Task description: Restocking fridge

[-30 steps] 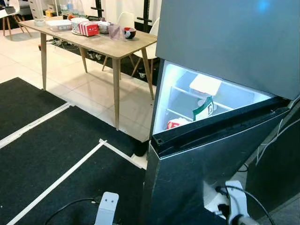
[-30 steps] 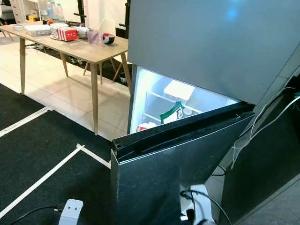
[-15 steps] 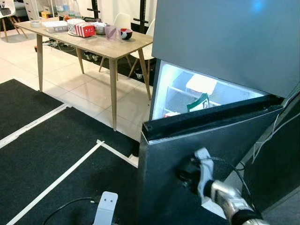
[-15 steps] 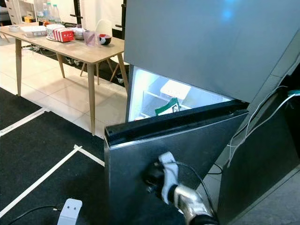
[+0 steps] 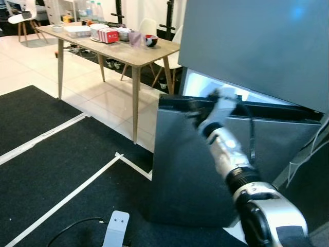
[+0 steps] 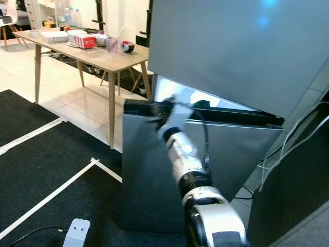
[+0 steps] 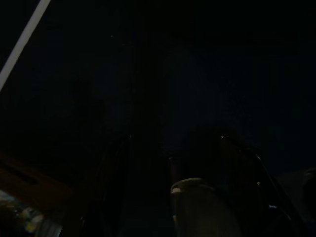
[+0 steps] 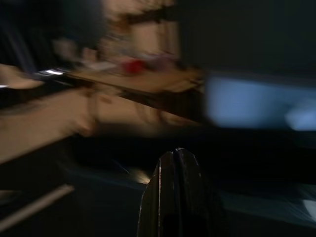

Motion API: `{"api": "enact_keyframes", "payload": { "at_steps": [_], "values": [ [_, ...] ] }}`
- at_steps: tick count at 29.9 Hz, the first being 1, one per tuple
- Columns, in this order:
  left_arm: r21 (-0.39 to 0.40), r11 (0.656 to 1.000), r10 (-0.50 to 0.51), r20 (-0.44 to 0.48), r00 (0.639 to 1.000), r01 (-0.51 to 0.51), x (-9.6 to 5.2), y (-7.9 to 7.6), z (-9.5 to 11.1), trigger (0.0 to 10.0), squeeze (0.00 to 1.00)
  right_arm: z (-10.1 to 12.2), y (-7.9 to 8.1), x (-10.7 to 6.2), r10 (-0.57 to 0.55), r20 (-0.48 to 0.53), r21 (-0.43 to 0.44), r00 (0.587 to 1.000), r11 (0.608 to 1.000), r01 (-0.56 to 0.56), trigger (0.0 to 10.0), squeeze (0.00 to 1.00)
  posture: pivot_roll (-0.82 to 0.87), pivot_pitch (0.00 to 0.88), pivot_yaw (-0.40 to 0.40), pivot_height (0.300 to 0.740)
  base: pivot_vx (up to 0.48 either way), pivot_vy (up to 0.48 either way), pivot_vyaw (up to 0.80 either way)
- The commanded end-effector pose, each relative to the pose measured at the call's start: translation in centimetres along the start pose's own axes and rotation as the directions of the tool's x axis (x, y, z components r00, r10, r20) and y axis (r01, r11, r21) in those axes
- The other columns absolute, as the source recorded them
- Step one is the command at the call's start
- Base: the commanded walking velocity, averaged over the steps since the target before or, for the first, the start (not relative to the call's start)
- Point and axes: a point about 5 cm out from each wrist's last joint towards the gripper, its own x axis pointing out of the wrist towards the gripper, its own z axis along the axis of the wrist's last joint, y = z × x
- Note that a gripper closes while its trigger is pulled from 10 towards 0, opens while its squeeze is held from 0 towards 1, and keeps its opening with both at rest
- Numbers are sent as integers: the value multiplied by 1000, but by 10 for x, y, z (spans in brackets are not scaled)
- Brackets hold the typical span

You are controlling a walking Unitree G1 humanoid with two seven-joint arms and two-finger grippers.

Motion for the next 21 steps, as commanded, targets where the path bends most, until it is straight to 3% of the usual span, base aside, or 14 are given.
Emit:
{"api": "enact_keyframes", "payload": {
  "at_steps": [1,3,5,7,10,12,13,14,15,19,21],
  "values": [
    [20,1000,-9,-3,1000,10,0,-3,-1,10000,0,-17,-8,-6,-45,-60,-50,997,998,42,10000,0,15,0,-111,738,0,0,0],
    [16,1000,-6,-1,1000,6,0,-4,-1,10000,0,-46,-31,-22,-114,-158,-156,981,984,89,10000,0,14,0,-114,738,0,0,0],
    [-1,1000,1,-2,1000,-1,0,-3,-1,10000,0,-76,-51,-42,-143,-280,-200,949,976,88,10000,0,14,0,-116,738,0,0,0],
    [-7,1000,4,-3,1000,-4,0,-3,-1,10000,0,-83,-54,-46,-154,-306,-205,940,974,93,10000,0,14,0,-116,738,0,0,0],
    [-67,997,31,0,1000,-31,0,-2,-2,10000,0,-130,-89,-92,-259,-465,-212,847,961,178,10000,0,16,0,-119,738,0,0,0],
    [-64,997,47,-10,999,-47,0,-1,-2,10000,0,-160,-104,-127,-309,-562,-242,767,948,205,10000,0,19,0,-118,738,0,0,0],
    [-64,997,47,-10,999,-47,0,-1,-2,10000,0,-160,-104,-127,-309,-562,-242,767,948,205,10000,0,19,0,-118,738,0,0,0],
    [-69,995,66,-42,997,-69,0,0,-5,10000,0,-183,-110,-157,-340,-642,-268,688,939,214,10000,0,19,0,-118,738,0,0,0],
    [-69,995,66,-42,997,-69,0,0,-5,10000,0,-183,-110,-157,-340,-642,-268,688,939,214,10000,0,19,0,-118,738,0,0,0],
    [-115,991,67,-28,997,-70,-1,0,-5,10000,0,-204,-116,-190,-380,-706,-275,597,925,263,10000,0,22,0,-112,738,0,0,0],
    [-116,990,75,-31,997,-78,-1,1,-5,10000,0,-208,-118,-197,-387,-716,-275,581,921,275,10000,0,24,0,-109,738,0,0,0]
  ]
}}
